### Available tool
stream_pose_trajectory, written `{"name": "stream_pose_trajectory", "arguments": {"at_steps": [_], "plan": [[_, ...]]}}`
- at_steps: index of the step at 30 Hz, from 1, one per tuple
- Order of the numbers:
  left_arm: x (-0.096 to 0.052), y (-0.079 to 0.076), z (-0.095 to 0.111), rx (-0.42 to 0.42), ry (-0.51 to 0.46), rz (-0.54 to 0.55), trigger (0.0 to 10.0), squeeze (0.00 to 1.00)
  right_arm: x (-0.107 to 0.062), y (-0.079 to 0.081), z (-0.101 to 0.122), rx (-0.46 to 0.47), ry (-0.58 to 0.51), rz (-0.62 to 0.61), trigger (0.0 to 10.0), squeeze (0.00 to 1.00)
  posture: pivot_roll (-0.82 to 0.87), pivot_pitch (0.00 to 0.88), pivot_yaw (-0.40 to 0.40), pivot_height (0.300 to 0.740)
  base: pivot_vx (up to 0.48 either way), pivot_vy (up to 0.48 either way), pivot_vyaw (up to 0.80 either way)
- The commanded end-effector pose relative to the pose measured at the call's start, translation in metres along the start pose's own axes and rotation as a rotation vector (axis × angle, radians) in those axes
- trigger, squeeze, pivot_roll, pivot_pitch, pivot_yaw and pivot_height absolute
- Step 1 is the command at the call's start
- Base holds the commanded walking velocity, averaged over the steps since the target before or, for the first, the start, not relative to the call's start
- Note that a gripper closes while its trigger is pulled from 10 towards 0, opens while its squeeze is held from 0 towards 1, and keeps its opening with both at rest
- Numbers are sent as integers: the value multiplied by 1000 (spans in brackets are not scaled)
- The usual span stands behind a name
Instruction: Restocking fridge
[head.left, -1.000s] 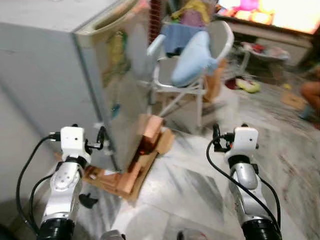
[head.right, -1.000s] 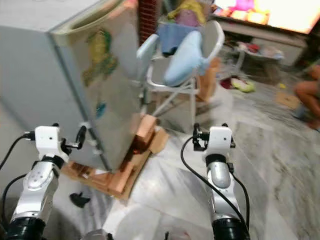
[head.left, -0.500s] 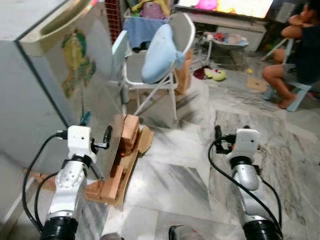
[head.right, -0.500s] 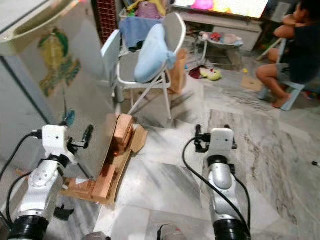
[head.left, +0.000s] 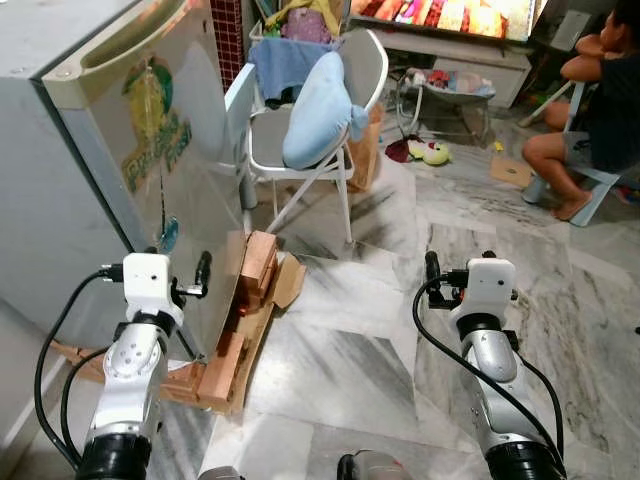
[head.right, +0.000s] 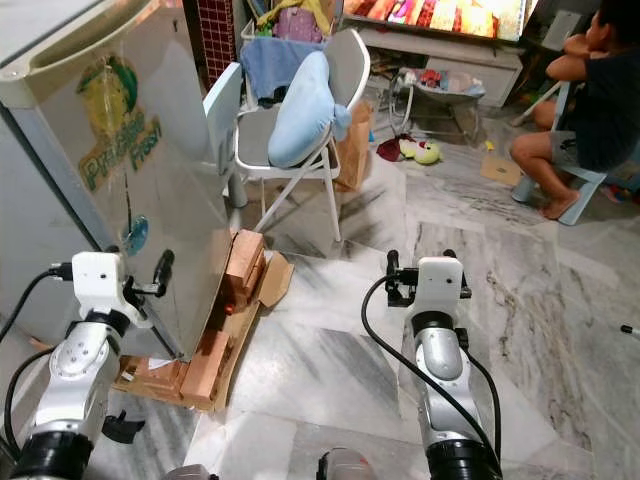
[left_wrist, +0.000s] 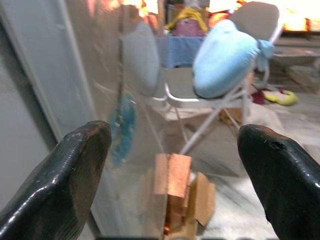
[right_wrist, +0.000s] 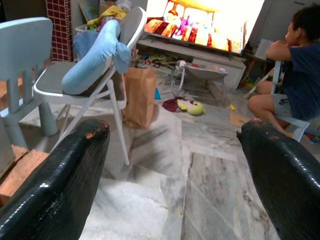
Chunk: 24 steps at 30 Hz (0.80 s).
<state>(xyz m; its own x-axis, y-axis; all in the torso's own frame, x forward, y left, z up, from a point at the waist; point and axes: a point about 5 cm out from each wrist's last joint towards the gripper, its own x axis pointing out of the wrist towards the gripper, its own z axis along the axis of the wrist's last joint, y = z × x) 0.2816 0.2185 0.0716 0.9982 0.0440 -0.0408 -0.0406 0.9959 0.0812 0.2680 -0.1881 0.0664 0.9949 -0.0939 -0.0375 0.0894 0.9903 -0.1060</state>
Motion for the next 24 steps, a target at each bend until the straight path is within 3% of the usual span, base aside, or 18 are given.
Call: {"name": "stream_pose_trajectory", "arguments": {"at_steps": [1, 4, 13, 20, 24], "plan": [[4, 6, 2, 12, -5, 25, 10000, 0, 0, -1, 5, 1, -13, 4, 10000, 0, 14, 35, -60, 740, 0, 0, 0], [8, 7, 5, 5, -13, 12, 10000, 0, -1, -1, 4, -2, -11, 3, 10000, 0, 8, 35, -60, 740, 0, 0, 0], [7, 0, 3, 9, -18, -21, 10000, 0, -1, -2, 3, 1, -1, -2, 10000, 0, 11, 36, -60, 740, 0, 480, -162], [3, -3, 0, 10, -16, -29, 10000, 0, -2, -1, 3, 1, -1, 5, 10000, 0, 15, 38, -63, 740, 0, 0, 0], [5, -11, 2, 3, -29, -88, 10000, 0, -1, 0, 3, 0, -1, 7, 10000, 0, 16, 37, -62, 740, 0, 0, 0]]}}
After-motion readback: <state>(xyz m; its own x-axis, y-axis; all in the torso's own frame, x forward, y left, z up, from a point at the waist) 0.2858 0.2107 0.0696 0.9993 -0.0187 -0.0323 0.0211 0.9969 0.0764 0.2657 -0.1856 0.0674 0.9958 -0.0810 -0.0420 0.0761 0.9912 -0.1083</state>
